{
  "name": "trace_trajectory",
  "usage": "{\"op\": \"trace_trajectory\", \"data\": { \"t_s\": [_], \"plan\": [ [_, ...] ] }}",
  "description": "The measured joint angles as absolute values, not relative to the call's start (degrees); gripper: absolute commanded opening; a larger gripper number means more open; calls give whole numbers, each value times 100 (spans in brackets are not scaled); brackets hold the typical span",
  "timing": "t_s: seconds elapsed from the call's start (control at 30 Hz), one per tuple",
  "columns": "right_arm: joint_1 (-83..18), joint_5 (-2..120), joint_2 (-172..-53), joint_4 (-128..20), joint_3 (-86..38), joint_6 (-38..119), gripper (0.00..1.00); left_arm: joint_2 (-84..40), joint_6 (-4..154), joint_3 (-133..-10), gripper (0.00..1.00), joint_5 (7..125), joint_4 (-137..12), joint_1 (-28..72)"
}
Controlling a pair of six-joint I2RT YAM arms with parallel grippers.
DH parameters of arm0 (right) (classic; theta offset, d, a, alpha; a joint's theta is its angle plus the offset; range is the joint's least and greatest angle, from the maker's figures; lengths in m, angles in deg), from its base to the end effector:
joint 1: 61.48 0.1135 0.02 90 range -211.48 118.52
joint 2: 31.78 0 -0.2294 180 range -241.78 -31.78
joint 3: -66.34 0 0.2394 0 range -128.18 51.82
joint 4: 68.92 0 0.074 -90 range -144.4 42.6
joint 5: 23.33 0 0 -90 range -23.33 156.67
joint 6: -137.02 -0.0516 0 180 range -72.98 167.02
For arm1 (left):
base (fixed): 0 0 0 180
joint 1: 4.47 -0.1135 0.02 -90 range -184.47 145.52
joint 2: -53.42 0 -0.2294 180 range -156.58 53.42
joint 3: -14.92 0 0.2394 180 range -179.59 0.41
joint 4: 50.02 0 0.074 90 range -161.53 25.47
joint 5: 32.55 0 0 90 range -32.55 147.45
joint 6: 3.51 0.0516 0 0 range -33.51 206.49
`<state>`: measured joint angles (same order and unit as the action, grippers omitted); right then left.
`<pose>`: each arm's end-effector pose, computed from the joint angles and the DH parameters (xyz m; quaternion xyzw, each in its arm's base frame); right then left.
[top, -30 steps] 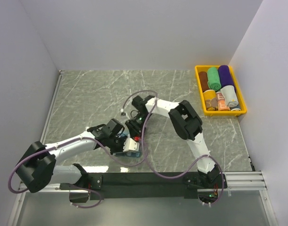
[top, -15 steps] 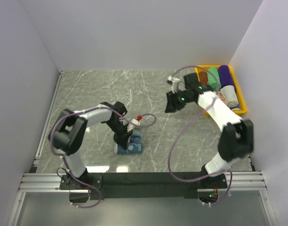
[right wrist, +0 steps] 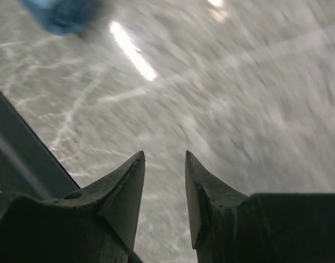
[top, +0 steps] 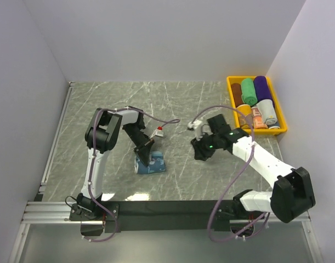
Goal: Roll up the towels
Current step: Roll the towel
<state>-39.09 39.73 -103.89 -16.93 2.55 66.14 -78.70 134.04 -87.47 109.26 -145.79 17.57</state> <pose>0.2184 0.1153 0.1929 -0.3889 0.8579 0.2322 0.2426 0.2816 -0.1578 0.0787 -0.3795 -0.7795 0.4664 0.1756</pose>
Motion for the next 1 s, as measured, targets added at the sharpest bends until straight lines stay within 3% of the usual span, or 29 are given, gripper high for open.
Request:
{"op": "trace_trajectory", "data": {
  "t_s": [0.17,0.4,0.6,0.63,0.73,1.0],
  "plan": [
    [-2204,4579,-10630,-2392,-8,6817,49,-8073,13546,-8961,4,10924,-14854,1752],
    [-586,5652,-12278,-3575,-598,7409,51,-8071,13589,-8907,5,10968,-14839,1737],
    [-3,6056,-12630,-3881,-641,7881,51,-8066,13576,-8745,6,11023,-14821,1689],
    [39,6063,-12643,-3896,-661,7932,57,-8066,13574,-8730,5,11027,-14821,1680],
    [152,5989,-12722,-3872,-777,8111,59,-8066,13570,-8712,5,11036,-14821,1672],
    [198,5799,-12770,-3721,-814,8419,59,-8066,13572,-8712,6,11038,-14821,1672]
  ]
}}
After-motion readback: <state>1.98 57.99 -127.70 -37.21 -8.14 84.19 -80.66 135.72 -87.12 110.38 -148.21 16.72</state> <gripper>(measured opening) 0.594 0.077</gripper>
